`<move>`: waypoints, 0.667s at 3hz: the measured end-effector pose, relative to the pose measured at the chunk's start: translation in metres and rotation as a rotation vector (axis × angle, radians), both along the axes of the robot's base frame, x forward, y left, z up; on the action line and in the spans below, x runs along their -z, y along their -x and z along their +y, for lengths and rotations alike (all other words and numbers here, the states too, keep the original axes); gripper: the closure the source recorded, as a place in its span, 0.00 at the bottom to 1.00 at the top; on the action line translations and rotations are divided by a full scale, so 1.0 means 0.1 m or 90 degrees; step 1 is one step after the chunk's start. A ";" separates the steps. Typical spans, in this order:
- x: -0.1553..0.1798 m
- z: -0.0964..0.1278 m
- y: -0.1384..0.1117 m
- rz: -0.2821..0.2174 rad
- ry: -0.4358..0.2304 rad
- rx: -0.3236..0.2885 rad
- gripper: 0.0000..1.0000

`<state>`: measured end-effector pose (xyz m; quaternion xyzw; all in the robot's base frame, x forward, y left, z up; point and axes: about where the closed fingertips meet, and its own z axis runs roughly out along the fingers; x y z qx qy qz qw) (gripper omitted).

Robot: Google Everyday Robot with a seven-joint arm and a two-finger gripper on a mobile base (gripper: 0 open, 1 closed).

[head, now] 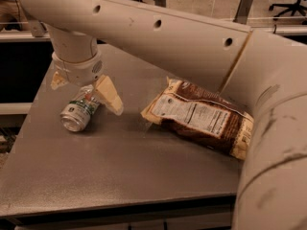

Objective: Place 7up can upright

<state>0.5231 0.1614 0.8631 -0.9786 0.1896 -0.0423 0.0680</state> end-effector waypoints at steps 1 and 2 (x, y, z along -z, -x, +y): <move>0.05 0.02 -0.05 0.005 0.028 -0.022 0.18; 0.07 0.05 -0.05 0.010 0.043 -0.037 0.41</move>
Offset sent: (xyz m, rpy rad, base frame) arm 0.0015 0.0020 -0.0071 -0.1188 0.0405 0.0844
